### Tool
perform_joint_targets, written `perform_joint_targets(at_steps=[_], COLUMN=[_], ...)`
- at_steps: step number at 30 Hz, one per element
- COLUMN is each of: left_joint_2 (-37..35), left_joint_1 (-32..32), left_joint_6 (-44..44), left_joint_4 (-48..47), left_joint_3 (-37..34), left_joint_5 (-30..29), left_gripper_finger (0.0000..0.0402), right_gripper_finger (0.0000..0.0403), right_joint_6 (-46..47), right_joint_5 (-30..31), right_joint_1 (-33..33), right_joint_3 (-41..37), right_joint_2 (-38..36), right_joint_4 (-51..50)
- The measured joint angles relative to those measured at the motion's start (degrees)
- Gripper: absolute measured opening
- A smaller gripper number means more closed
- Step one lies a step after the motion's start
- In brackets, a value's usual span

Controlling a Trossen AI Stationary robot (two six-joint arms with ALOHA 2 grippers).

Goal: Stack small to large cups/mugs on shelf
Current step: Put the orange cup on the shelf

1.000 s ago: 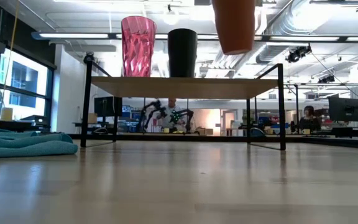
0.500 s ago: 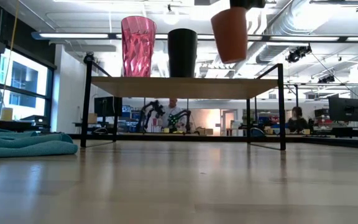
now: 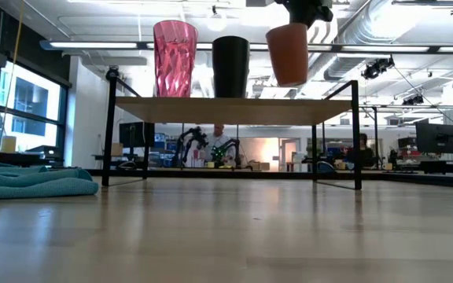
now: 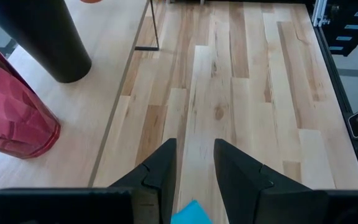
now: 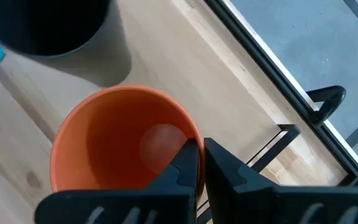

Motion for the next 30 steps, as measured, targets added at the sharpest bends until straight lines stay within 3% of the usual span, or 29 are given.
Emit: perform_joint_targets(at_steps=[12, 23, 30], left_joint_2=[0.0, 0.0, -0.29], left_joint_1=[0.0, 0.01, 0.0], left_joint_6=[0.0, -0.44, -0.66], left_joint_4=[0.02, 0.02, 0.0], left_joint_3=[0.0, 0.0, -0.02], left_joint_5=[-1.42, -1.94, -1.88], left_gripper_finger=[0.0097, 0.0097, 0.0097], right_gripper_finger=[0.0, 0.0, 0.0], right_joint_6=[-0.22, 1.21, 4.42], right_joint_5=[-1.74, -2.73, -2.63], right_joint_1=[-2.28, -2.28, -2.26], right_joint_3=[-3.51, -15.8, -26.56], right_joint_2=[-0.1, -4.31, -11.8], right_joint_4=[4.06, 12.46, 20.25])
